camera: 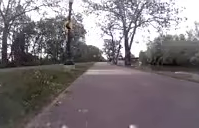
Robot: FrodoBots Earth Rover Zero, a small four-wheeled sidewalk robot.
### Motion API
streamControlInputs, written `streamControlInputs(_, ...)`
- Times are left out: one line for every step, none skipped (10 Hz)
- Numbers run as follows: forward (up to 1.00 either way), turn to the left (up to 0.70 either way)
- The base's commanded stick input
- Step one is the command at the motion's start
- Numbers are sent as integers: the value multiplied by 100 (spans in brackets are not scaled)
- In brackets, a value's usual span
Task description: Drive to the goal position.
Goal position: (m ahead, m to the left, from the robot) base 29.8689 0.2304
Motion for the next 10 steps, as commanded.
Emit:
streamControlInputs(100, 0)
streamControlInputs(100, 0)
streamControlInputs(100, 0)
streamControlInputs(100, 0)
streamControlInputs(100, 0)
streamControlInputs(100, 0)
streamControlInputs(100, 0)
streamControlInputs(100, 0)
streamControlInputs(100, 0)
streamControlInputs(100, 0)
